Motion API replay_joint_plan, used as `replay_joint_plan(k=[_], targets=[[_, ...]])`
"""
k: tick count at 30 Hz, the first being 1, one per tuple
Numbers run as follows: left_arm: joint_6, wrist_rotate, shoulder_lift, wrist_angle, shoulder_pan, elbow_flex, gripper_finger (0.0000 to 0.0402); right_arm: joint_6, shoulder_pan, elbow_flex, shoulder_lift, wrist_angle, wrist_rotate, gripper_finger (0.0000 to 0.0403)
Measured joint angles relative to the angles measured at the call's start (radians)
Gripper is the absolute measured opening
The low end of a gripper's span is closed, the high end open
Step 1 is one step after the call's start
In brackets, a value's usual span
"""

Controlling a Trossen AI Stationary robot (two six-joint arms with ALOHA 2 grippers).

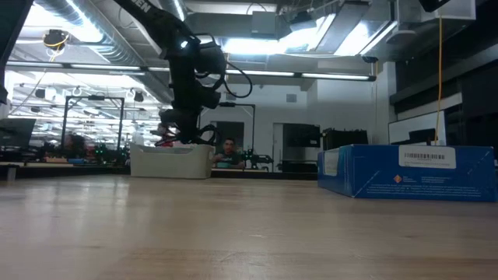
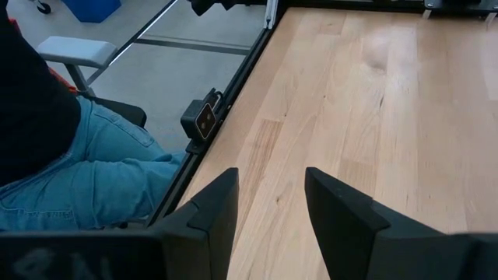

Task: Pick and place USB-C Cables
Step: Put the black white charger cable into the gray bin, then return to Home Position

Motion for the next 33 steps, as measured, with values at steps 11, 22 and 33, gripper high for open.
replay_joint_plan(k=[11,22,33], targets=[[-0.061,-0.063,0.0,-0.029,0.016,0.0,0.0109,0.0,0.0,0.0,0.0,-0.003,0.0,0.0153],[-0.087,-0.071,0.0,-0.061,0.029,0.0,0.0118,0.0,0.0,0.0,0.0,-0.008,0.0,0.0153],[-0.237,-0.17,0.0,-0.061,0.028,0.0,0.0118,0.004,0.0,0.0,0.0,-0.008,-0.001,0.0153]])
